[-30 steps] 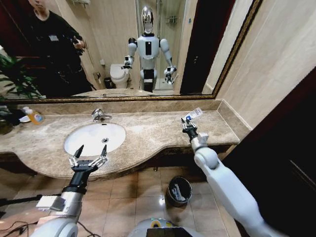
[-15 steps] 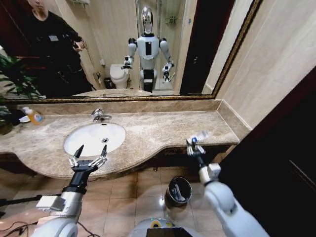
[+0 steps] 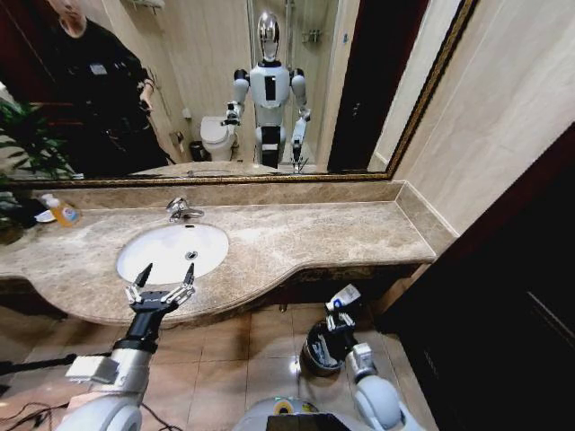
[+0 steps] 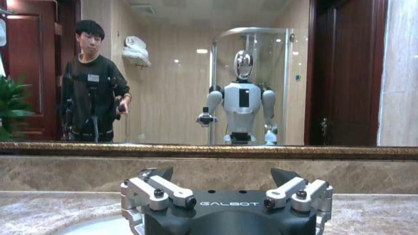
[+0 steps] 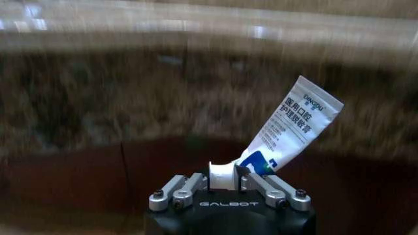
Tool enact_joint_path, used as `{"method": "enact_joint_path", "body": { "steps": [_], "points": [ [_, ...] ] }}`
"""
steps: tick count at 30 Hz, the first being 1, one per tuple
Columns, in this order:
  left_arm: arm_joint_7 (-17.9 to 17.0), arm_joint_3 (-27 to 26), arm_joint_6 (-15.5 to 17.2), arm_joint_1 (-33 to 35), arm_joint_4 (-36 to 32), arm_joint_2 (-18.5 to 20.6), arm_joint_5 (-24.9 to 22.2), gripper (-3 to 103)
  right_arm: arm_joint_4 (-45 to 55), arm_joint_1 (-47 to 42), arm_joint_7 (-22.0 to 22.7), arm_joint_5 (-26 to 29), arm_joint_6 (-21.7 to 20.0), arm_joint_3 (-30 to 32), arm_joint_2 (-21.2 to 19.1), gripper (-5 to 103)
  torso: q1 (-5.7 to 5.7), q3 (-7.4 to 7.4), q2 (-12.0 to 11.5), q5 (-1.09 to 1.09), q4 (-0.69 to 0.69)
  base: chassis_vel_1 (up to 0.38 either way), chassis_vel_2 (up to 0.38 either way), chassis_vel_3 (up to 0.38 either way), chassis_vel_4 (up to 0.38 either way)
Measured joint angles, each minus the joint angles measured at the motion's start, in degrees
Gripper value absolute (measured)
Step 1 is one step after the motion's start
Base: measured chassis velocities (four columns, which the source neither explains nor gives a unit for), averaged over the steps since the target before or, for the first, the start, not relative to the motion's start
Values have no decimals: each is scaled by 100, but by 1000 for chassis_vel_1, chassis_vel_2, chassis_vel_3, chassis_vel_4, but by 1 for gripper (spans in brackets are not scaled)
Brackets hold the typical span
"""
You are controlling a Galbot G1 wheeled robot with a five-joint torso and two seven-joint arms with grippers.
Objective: Pick up the trash from the sink and place it in the trash bin.
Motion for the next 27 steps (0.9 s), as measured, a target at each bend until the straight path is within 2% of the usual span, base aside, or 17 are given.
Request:
{"method": "enact_joint_path", "body": {
  "steps": [6, 8, 10, 14, 19, 20, 22, 26, 27],
  "points": [
    [0, 0, 0, 0, 0, 0, 0, 100, -882, 369, -303, 83, 170, 35, 274, 21, 0, 0, 0, 0, 0, 0, 0, 0, 0],
    [0, 0, 0, 0, 0, 0, 0, 100, -1561, 643, -594, -65, 487, 139, 445, 21, 0, 0, 0, 1, 0, 0, 0, 0, 0],
    [0, 0, 0, 0, 0, 0, 0, 100, -1923, 804, -696, -131, 582, 194, 540, 21, 0, 0, 0, 0, 1, 0, 0, 0, 0],
    [0, 0, 0, 0, 0, 0, 0, 100, -2374, 1010, -707, -157, 607, 236, 685, 21, 0, 0, 0, 0, 0, 0, 0, 0, 0],
    [0, 0, 0, 0, 0, 0, 0, 100, -3017, 1351, -356, -277, 724, 234, 873, 20, 0, 0, 0, -1, 0, 0, 0, 0, 0],
    [0, 0, 0, 0, 0, 0, 0, 100, -3181, 1436, -214, -300, 796, 217, 923, 30, 0, 0, 0, 0, 0, 0, 0, 0, 0],
    [0, 0, 0, 0, 0, 0, 0, 100, -3231, 1461, -174, -305, 819, 212, 941, 30, 0, 0, 0, 0, 0, 0, 0, 0, 0],
    [0, 0, 0, 0, 0, 0, 0, 100, -3317, 1507, -109, -309, 879, 202, 968, 51, 0, 0, 0, 0, 0, 0, 0, 0, 0],
    [0, 0, 0, 0, 0, 0, 0, 100, -3318, 1510, -106, -309, 895, 202, 966, 51, 0, 0, 0, 0, 0, 0, 0, 0, 0]
  ]
}}
